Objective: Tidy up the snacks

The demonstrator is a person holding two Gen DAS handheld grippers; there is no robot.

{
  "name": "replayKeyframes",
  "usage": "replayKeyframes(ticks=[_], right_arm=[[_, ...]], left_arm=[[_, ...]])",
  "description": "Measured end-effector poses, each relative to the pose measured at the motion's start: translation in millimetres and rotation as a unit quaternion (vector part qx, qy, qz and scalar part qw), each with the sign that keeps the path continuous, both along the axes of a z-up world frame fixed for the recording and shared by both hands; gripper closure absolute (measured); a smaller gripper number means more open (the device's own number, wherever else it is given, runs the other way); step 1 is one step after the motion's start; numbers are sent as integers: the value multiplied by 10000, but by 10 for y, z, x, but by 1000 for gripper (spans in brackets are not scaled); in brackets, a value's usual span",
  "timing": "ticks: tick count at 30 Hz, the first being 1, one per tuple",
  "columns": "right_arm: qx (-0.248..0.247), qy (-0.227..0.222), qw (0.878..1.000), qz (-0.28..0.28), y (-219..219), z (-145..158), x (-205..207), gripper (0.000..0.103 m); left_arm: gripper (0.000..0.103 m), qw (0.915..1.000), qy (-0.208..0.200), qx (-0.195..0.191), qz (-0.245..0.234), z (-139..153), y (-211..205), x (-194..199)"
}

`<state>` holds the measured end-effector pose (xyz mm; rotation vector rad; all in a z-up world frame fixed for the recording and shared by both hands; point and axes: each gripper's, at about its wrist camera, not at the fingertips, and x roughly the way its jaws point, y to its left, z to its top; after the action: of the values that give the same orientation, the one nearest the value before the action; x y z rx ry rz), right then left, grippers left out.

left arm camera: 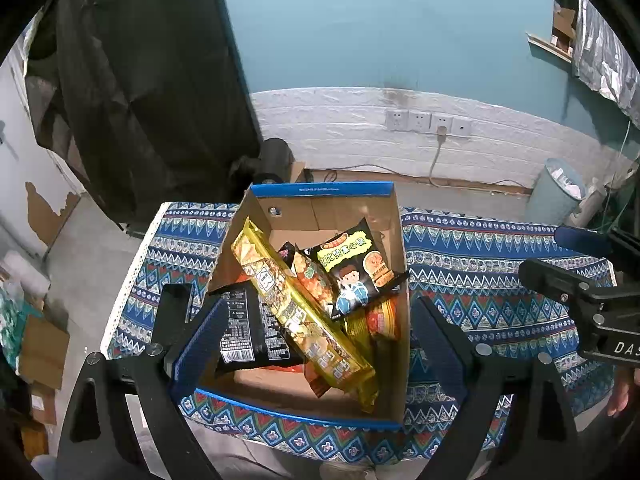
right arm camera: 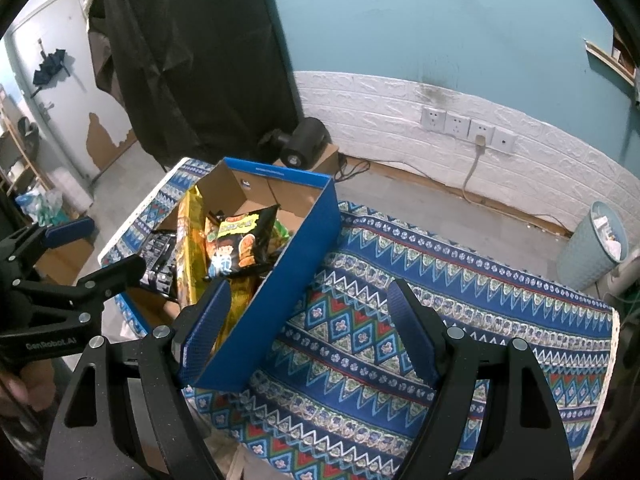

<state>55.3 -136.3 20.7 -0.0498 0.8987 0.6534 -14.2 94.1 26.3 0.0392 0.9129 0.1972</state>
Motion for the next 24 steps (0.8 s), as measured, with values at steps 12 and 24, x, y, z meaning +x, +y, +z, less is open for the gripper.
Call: replayKeyframes(ticks=[12, 24], right_arm=[[-14, 6, 10000, 4, 0, 2, -7, 24], [-34, -4, 10000, 14, -6, -5, -24, 23]], left_arm=[[9, 10000, 38, -34, 10, -7, 3, -9], [9, 9999, 125, -25, 29, -21, 5, -10]])
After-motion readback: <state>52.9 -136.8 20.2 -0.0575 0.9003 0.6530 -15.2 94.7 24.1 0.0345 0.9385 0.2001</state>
